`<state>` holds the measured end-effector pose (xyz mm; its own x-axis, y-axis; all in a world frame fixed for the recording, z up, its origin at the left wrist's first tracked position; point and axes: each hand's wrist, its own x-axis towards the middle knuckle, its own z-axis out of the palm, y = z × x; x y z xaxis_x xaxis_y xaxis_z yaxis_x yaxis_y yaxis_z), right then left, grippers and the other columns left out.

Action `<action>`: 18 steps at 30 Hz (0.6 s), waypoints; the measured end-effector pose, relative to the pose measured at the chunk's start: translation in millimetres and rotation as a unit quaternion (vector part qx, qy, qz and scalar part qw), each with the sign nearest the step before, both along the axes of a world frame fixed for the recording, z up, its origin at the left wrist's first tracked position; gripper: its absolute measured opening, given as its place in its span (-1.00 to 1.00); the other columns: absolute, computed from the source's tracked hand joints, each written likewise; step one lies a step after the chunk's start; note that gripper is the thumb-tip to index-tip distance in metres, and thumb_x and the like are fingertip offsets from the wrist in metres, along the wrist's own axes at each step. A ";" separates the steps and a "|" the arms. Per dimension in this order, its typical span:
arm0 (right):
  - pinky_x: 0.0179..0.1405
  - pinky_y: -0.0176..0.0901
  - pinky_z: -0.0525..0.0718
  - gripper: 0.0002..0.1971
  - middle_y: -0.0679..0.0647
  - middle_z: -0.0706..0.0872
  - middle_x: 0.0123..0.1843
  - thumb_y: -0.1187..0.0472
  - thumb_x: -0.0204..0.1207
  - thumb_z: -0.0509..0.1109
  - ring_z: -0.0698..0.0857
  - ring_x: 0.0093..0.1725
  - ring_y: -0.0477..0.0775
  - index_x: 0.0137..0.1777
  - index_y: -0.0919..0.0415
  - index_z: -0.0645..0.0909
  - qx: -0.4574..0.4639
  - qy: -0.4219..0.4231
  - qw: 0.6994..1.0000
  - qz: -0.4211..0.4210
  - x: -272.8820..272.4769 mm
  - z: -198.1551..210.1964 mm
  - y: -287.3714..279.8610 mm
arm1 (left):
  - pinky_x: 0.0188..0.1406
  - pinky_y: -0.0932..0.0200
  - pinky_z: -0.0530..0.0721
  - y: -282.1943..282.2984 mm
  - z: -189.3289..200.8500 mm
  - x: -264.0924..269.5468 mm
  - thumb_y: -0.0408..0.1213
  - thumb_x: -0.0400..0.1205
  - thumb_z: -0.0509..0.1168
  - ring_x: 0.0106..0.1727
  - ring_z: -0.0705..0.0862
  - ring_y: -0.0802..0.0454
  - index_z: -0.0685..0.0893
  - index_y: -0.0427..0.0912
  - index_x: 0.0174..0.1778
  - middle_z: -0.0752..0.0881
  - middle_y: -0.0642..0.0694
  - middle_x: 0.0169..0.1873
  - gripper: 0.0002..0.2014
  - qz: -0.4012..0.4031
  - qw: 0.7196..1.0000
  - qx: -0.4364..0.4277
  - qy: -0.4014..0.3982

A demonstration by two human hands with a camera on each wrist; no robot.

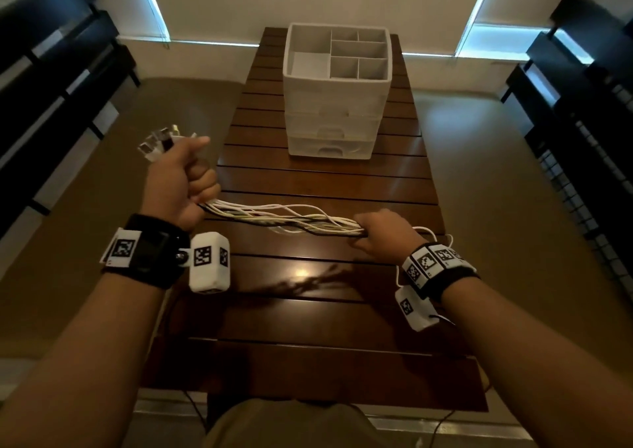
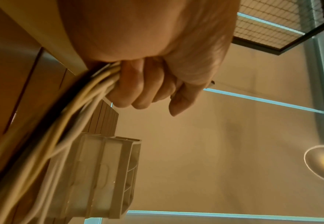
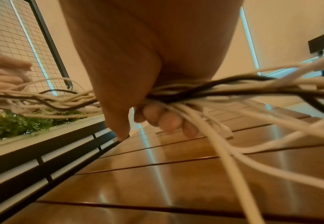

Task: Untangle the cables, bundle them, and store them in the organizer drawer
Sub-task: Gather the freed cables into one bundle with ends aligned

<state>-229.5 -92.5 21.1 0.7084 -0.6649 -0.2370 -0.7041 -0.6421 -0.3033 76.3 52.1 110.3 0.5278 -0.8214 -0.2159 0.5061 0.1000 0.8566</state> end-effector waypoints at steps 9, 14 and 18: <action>0.64 0.07 0.44 0.09 0.03 0.38 0.69 -0.37 0.35 0.62 0.37 0.65 0.06 0.78 0.00 0.19 0.015 -0.173 0.981 0.089 53.9 63.3 44.7 | -0.70 0.24 0.05 -18.4 1.5 -46.3 -0.33 0.75 0.30 -0.66 0.06 0.15 0.30 0.04 -0.46 0.15 0.08 -0.62 -0.52 -0.059 0.997 -0.012 -0.039; -0.08 0.16 0.77 -0.70 0.07 0.80 -0.03 -0.04 0.59 0.55 0.77 -0.08 0.14 0.16 0.10 0.62 0.071 -0.230 0.968 0.068 107.8 51.5 67.2 | -0.65 0.19 0.02 -24.2 17.5 -57.5 -0.29 0.75 0.29 -0.63 0.04 0.14 0.28 0.05 -0.46 0.13 0.08 -0.62 -0.52 -0.080 0.996 -0.037 -0.024; -0.22 -0.07 0.58 -0.83 -0.10 0.66 -0.25 -0.08 0.69 0.42 0.73 -0.14 0.12 -0.09 -0.06 0.64 -0.001 -0.104 0.994 0.037 63.8 31.4 37.7 | -0.71 0.25 0.06 -6.5 23.0 -6.4 -0.23 0.73 0.31 -0.63 0.04 0.14 0.23 0.04 -0.45 0.12 0.09 -0.61 -0.52 -0.029 0.999 -0.021 -0.022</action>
<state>-165.7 -54.7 52.5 0.7888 -0.6095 -0.0790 -0.5772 -0.6905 -0.4359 70.0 45.6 133.2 0.4867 -0.8592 -0.1580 0.4749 0.1084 0.8733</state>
